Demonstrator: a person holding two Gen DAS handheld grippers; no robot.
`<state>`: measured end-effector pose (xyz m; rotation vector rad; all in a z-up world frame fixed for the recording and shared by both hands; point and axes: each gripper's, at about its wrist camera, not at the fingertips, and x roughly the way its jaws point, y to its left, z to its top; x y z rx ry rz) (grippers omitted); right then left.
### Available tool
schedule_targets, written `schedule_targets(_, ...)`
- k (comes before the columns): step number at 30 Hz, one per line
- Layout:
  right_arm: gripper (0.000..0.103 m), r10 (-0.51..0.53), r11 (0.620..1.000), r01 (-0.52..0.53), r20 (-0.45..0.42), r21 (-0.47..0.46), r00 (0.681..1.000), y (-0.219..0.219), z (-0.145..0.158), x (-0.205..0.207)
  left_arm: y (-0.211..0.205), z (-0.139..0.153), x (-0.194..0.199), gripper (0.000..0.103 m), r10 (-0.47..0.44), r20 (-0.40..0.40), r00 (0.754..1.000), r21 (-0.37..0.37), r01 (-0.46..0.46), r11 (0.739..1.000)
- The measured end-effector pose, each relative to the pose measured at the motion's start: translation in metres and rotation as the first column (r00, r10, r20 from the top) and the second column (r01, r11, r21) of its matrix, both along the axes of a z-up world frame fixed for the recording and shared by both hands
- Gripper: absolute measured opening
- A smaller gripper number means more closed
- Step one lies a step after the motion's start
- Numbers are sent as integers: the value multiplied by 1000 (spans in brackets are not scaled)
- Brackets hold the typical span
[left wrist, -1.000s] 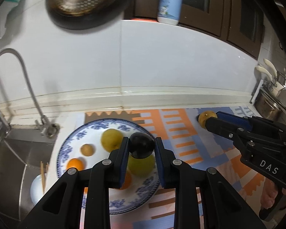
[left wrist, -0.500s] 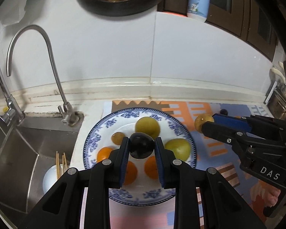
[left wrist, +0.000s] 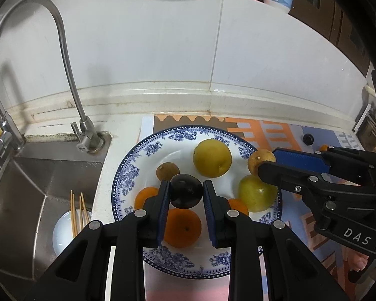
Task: Organize fruits
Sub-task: 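Lower the plum and citrus onto the plate and open both grippers, then move both open grippers toward the last dark plum and orange on the mat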
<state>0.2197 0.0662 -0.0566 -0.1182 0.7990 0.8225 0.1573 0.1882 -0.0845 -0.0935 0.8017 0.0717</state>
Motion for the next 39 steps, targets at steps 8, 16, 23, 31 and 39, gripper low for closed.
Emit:
schedule_targets(8, 25, -12, 1000, 12, -6, -4, 1000, 1, -2, 5, -1, 1, 2, 33, 2, 11, 1000, 10, -2, 1000)
schedule_targets(16, 25, -37, 999, 38, 35, -11, 999, -12, 8, -6, -9, 19, -16, 35, 20, 57, 998, 32, -21, 999)
schedule_targets(23, 37, -89, 996, 89, 107, 0, 990, -38, 26, -27, -32, 41, -33, 43, -19, 113, 993, 38, 15, 999)
schedule_targets(31, 59, -238, 971, 238, 176, 18, 955, -86, 49, -42, -68, 59, -34, 53, -111, 157, 981, 69, 101, 992)
schedule_targets(39, 86, -420, 905, 423, 245, 43, 874, -132, 61, -48, -100, 67, -24, 56, -203, 168, 965, 98, 188, 977)
